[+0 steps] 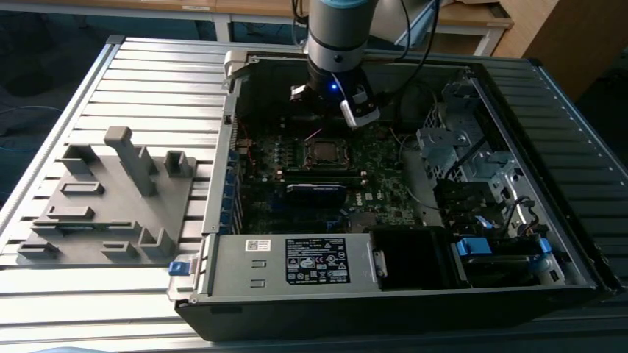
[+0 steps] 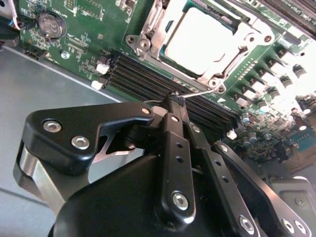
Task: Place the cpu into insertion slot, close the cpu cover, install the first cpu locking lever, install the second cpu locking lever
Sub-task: 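Install the first cpu locking lever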
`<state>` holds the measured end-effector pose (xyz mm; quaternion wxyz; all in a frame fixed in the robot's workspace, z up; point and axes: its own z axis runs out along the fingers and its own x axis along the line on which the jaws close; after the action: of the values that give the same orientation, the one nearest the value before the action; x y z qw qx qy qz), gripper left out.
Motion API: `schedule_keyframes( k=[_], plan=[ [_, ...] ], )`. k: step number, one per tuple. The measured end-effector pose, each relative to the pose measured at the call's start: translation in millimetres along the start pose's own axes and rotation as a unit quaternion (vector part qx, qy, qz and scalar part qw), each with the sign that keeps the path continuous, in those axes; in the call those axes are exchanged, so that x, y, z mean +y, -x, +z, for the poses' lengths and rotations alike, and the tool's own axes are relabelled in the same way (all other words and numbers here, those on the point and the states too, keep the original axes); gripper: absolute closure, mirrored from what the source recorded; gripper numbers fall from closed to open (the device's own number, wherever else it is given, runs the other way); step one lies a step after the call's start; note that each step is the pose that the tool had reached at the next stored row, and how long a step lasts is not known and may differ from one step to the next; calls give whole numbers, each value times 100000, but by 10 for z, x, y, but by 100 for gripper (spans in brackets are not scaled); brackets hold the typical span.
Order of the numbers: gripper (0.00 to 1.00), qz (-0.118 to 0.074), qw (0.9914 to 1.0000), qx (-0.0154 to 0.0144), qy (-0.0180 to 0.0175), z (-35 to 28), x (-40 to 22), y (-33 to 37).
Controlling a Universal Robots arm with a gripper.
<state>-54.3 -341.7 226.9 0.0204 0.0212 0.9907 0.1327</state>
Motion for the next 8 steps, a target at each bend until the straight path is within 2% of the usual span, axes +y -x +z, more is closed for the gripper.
schedule_keyframes(
  k=[8],
  plan=[
    [89, -8, 100000, 2, 1, 81, -22, 14]
  ],
)
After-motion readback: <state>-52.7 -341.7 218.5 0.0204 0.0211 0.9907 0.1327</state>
